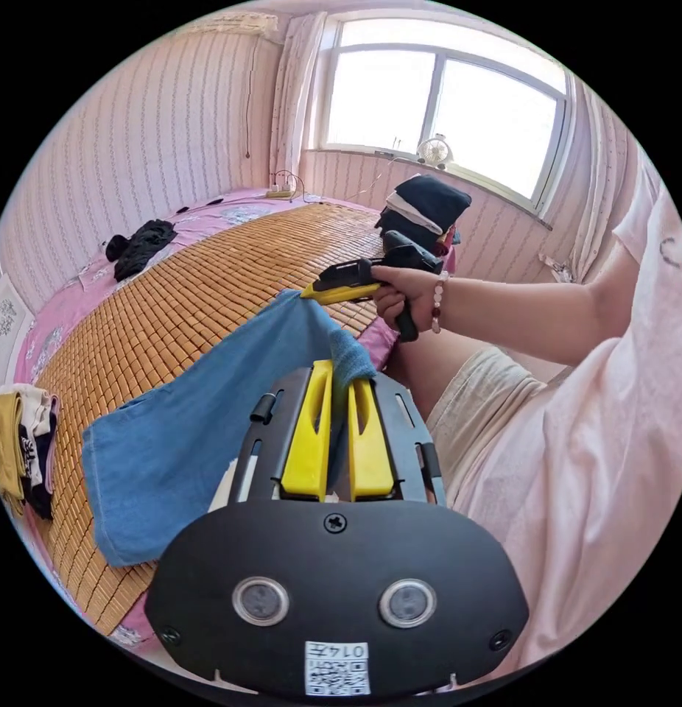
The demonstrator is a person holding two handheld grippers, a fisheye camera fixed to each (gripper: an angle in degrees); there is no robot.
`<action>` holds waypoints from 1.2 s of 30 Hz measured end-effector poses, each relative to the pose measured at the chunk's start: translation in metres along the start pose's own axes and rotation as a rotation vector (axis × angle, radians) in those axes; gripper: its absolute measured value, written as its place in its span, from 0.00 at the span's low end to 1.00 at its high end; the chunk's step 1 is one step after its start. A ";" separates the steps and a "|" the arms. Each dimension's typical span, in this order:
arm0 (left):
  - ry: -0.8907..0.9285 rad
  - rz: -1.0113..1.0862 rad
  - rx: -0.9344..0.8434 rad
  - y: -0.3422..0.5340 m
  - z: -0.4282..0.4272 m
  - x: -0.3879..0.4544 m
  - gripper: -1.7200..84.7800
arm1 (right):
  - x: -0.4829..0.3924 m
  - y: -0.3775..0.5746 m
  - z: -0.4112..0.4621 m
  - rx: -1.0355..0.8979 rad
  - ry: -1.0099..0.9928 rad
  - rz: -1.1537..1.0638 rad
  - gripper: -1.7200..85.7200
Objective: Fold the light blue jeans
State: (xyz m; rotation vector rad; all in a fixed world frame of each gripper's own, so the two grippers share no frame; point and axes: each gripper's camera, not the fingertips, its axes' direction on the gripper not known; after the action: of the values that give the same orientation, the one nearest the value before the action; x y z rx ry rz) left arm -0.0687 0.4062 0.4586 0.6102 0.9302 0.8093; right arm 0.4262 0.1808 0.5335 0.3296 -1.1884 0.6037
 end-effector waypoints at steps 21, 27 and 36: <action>-0.284 -0.645 0.059 0.082 -0.078 -0.177 0.09 | -0.167 0.061 0.134 -0.302 0.269 -0.495 0.05; -0.248 -0.611 0.068 0.053 -0.033 -0.215 0.13 | -0.119 0.121 0.076 -0.107 0.547 -0.416 0.13; -0.019 -0.591 -0.180 -0.017 0.110 -0.288 0.18 | -0.095 0.146 0.099 -0.122 0.527 -0.358 0.15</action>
State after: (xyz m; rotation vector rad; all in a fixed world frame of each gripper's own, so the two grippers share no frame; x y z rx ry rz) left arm -0.0682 0.1485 0.6284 0.1644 0.9413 0.3480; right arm 0.2403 0.2185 0.4689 0.2498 -0.6340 0.2753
